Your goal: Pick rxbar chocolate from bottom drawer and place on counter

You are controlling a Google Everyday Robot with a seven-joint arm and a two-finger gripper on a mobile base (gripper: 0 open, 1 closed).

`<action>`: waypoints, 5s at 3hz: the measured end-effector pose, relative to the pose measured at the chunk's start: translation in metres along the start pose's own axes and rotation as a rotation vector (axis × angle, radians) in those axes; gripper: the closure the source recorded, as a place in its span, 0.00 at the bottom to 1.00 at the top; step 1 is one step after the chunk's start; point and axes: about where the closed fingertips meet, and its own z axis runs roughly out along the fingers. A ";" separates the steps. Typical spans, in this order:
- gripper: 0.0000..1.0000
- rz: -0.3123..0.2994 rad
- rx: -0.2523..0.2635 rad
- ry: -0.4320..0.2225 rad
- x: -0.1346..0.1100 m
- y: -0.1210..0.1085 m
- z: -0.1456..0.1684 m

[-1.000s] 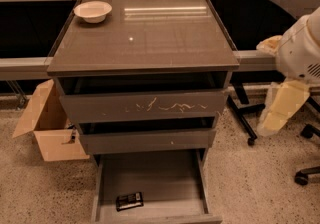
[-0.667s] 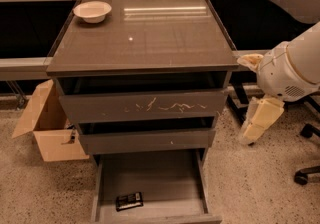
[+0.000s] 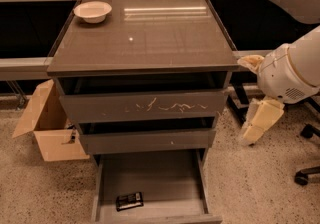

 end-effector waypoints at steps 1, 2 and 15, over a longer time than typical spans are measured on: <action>0.00 -0.005 -0.047 -0.074 0.000 0.007 0.046; 0.00 -0.018 -0.111 -0.179 -0.008 0.018 0.108; 0.00 -0.138 -0.591 -0.440 0.022 0.168 0.654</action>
Offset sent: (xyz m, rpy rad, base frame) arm 0.0308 0.0936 -0.1606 0.3061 0.0936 0.1928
